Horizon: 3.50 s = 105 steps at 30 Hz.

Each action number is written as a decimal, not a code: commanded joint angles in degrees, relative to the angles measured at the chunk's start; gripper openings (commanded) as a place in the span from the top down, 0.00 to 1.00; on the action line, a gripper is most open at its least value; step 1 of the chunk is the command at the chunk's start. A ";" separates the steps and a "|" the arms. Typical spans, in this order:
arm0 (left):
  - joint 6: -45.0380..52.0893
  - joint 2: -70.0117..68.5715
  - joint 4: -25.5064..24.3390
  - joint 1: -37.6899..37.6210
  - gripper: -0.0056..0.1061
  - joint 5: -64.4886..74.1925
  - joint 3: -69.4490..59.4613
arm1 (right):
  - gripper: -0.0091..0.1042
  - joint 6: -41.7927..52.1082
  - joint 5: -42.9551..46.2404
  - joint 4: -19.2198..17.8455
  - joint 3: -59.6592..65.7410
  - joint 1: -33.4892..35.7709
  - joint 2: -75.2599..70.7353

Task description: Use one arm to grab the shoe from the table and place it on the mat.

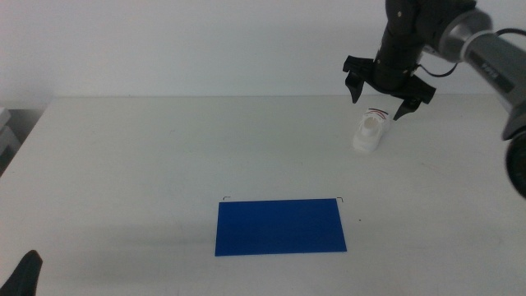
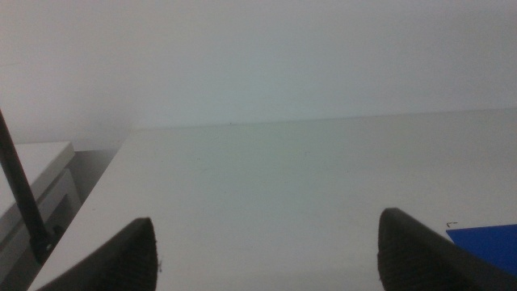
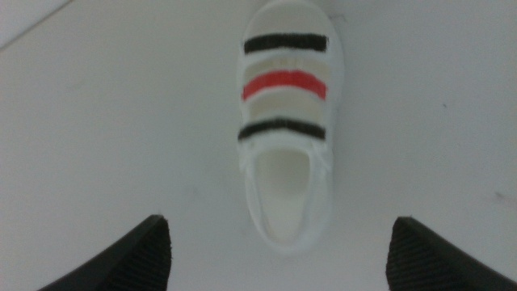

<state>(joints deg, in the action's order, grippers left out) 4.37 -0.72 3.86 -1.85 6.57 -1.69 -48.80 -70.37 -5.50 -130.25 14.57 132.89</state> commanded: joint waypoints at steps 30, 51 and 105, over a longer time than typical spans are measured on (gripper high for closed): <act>-0.27 -0.80 0.55 -0.25 0.11 -4.71 -0.40 | 0.65 -7.16 2.18 -2.45 -10.67 -2.87 8.60; -0.27 -0.80 0.55 -0.25 0.11 -4.71 -0.40 | 0.95 -7.75 -3.48 -7.65 11.80 7.45 -14.39; -0.27 -0.80 0.55 -0.25 0.11 -4.71 -0.40 | 0.95 85.94 0.10 -3.54 26.42 27.73 -21.26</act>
<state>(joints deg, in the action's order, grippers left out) 4.37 -0.72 3.86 -1.85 6.57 -1.69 31.77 -70.50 -10.17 -102.68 42.59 114.97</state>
